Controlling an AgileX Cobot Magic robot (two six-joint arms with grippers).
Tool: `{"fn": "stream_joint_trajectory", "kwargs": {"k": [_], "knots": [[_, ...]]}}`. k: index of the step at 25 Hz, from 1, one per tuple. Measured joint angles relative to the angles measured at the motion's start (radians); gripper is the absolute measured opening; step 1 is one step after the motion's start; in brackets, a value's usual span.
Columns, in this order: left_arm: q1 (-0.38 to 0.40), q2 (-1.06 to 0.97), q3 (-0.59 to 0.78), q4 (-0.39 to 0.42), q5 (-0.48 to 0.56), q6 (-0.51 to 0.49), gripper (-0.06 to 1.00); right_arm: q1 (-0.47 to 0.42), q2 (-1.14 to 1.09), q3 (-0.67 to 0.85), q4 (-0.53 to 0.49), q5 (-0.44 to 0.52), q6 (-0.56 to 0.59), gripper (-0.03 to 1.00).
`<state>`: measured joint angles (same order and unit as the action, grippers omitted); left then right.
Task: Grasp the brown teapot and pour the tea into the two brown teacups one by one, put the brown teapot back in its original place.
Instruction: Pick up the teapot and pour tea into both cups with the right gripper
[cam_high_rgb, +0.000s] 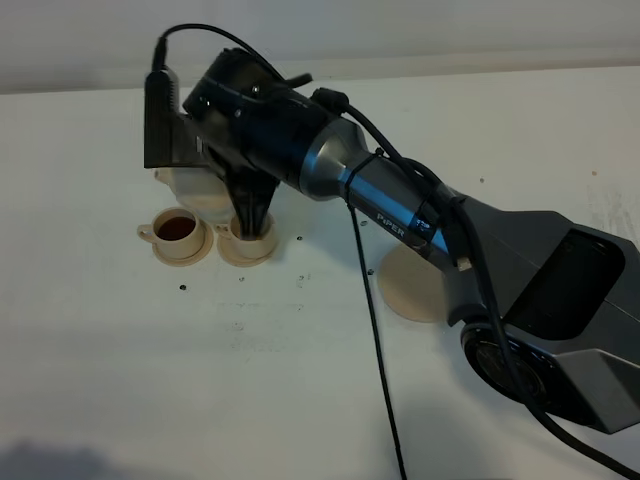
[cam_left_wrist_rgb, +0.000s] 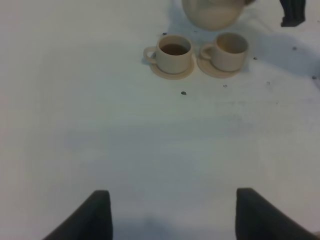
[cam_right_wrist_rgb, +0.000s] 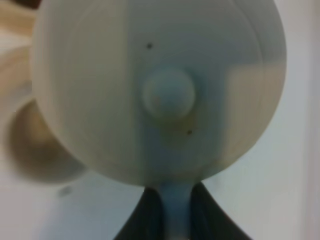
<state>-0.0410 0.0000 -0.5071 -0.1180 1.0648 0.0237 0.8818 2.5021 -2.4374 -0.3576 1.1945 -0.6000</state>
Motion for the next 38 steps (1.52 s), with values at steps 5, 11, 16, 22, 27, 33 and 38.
{"fn": "stream_joint_trajectory", "kwargs": {"k": [5, 11, 16, 22, 27, 33, 38], "knots": [[0.0, 0.0, 0.0, 0.0, 0.0, 0.0, 0.51, 0.005, 0.0, -0.012, 0.136, 0.037, 0.106, 0.09], [0.0, 0.0, 0.0, 0.0, 0.0, 0.0, 0.51, 0.037, 0.0, -0.012, 0.201, 0.041, 0.314, 0.09], [0.0, 0.0, 0.0, 0.0, 0.0, 0.0, 0.51, 0.06, 0.0, -0.007, 0.227, 0.041, 0.401, 0.09], [0.0, 0.0, 0.0, 0.0, 0.0, 0.0, 0.51, 0.072, -0.013, 0.084, 0.276, 0.04, 0.44, 0.09], [0.0, 0.0, 0.0, 0.0, 0.0, 0.0, 0.51, 0.09, -0.027, 0.157, 0.291, 0.04, 0.458, 0.09], [0.0, 0.0, 0.0, 0.0, 0.0, 0.0, 0.51, 0.101, -0.028, 0.164, 0.294, 0.039, 0.462, 0.09], [0.0, 0.0, 0.0, 0.0, 0.0, 0.0, 0.51, 0.101, -0.005, 0.164, 0.283, 0.038, 0.462, 0.09]]}}
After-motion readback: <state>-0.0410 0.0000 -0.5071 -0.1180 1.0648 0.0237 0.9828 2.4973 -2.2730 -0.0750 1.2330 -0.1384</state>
